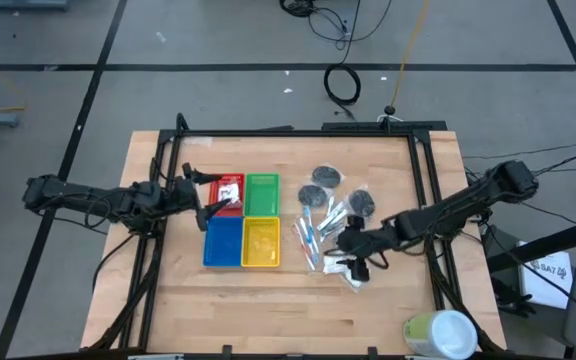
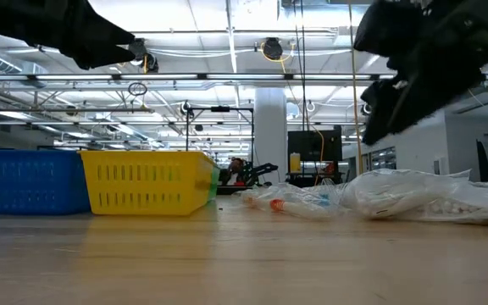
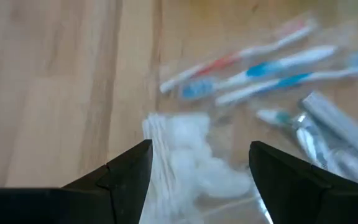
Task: Pick & Place Travel size toiletries
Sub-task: Put the white cotton pack into the red bin
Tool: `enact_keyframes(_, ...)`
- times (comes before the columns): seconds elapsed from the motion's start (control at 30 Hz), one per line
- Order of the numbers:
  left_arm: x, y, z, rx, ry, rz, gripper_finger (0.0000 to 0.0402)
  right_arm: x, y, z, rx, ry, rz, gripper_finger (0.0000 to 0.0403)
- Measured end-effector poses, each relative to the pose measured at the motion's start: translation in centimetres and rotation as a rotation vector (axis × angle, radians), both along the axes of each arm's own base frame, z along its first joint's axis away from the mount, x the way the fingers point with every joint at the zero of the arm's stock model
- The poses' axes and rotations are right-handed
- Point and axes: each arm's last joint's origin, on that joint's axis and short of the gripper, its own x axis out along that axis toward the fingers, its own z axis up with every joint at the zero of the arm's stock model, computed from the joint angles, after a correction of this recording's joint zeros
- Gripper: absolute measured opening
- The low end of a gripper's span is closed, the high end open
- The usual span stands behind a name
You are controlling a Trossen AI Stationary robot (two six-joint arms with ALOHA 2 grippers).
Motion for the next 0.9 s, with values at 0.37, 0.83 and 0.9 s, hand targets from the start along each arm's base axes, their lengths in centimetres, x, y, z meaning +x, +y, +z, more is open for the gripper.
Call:
enact_keyframes(0.37,0.0,0.0,0.0,0.001,0.0,0.0,0.034,1.1,0.6,-4.0,-0.051,0.134,0.01,0.0254)
enact_keyframes(0.83,0.0,0.0,0.0,0.005,0.001,0.0,0.034,1.1,0.5,-3.7,-0.021,0.126,-0.023,0.0249)
enact_keyframes(0.9,0.0,0.0,0.0,0.005,0.001,0.0,0.034,1.1,0.5,-3.7,-0.03,0.123,-0.011,0.0239)
